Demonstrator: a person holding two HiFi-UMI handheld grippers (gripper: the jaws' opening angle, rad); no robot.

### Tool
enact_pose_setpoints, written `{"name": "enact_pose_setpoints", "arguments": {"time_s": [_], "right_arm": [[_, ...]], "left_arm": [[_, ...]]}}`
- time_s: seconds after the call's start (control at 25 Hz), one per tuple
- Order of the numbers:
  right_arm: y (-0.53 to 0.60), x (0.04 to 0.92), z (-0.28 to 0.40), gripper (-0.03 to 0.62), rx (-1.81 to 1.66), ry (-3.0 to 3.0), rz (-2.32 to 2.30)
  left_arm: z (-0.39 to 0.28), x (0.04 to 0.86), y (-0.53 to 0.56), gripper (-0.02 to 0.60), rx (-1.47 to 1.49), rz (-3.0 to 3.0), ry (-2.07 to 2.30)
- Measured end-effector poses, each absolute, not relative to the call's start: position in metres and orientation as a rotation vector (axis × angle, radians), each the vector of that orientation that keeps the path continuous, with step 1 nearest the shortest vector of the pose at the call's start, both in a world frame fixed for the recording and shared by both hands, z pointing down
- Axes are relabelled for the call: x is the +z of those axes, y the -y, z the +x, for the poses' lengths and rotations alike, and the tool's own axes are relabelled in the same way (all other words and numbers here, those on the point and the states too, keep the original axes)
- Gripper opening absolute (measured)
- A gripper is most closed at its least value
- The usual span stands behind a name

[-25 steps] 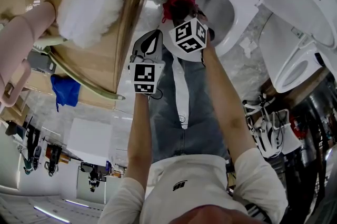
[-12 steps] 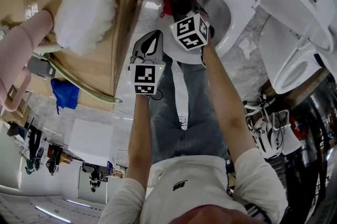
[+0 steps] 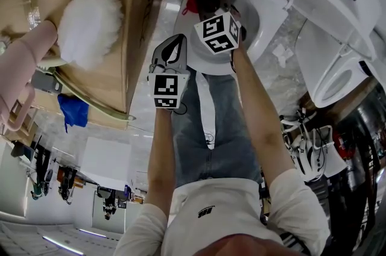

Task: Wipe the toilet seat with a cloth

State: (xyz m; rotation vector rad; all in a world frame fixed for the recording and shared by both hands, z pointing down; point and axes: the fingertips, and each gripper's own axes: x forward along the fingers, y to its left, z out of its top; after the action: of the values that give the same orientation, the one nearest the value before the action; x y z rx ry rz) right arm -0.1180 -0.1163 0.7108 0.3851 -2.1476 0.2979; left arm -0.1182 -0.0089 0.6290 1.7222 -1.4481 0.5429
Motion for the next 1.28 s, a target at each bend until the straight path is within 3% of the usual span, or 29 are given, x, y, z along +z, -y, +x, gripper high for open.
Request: {"name": "enact_pose_setpoints", "arguments": {"time_s": [1.28], "right_arm": [[0.17, 0.707, 0.006, 0.011, 0.323, 2.036, 0.656]], "left_arm": [[-0.058, 0.611, 0.049, 0.009, 0.573, 1.862, 1.356]]}}
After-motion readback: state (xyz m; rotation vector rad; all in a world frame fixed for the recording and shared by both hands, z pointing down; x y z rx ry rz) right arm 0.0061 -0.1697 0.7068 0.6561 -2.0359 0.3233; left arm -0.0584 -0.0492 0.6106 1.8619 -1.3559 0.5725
